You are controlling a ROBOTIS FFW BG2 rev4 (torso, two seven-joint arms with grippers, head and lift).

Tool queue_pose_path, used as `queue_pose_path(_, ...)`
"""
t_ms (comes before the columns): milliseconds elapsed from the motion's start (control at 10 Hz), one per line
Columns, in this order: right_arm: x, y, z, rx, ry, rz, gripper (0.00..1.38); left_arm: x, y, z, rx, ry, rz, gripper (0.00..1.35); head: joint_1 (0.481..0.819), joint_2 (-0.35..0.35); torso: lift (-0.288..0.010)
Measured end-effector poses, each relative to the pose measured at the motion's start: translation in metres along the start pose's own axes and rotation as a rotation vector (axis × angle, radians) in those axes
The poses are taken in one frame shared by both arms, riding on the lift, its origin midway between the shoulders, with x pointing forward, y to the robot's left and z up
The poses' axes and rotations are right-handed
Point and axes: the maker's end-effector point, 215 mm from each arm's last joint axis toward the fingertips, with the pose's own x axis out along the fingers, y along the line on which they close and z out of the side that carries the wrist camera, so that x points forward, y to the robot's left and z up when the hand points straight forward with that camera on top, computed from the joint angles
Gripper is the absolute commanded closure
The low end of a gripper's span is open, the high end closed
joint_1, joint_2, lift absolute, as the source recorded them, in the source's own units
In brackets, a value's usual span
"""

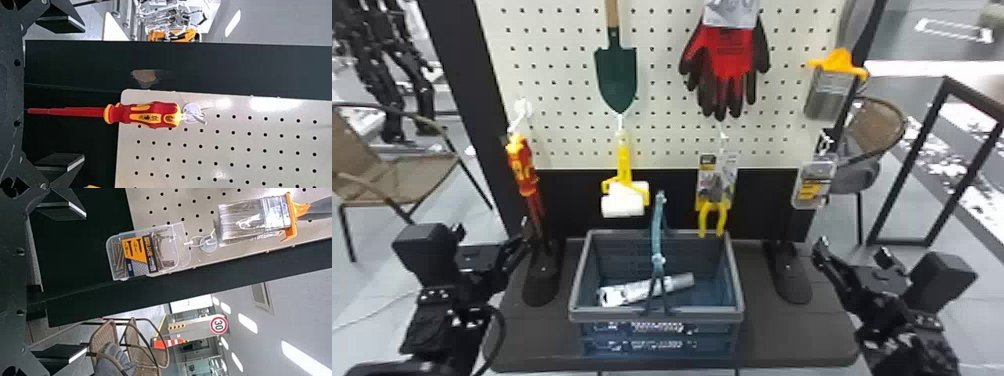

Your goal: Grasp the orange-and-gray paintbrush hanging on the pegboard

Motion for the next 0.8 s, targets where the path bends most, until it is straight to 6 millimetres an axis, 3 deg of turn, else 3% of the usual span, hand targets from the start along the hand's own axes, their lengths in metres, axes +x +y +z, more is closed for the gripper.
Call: queue_pose_path(800,-0.0002,0.0013,-0.0033,0.002,0.014,0.002,0.11,-0.0009,0.0013,0.0016,0.002,-0.007,0.002,0.15,0.549,0.0,-0.1)
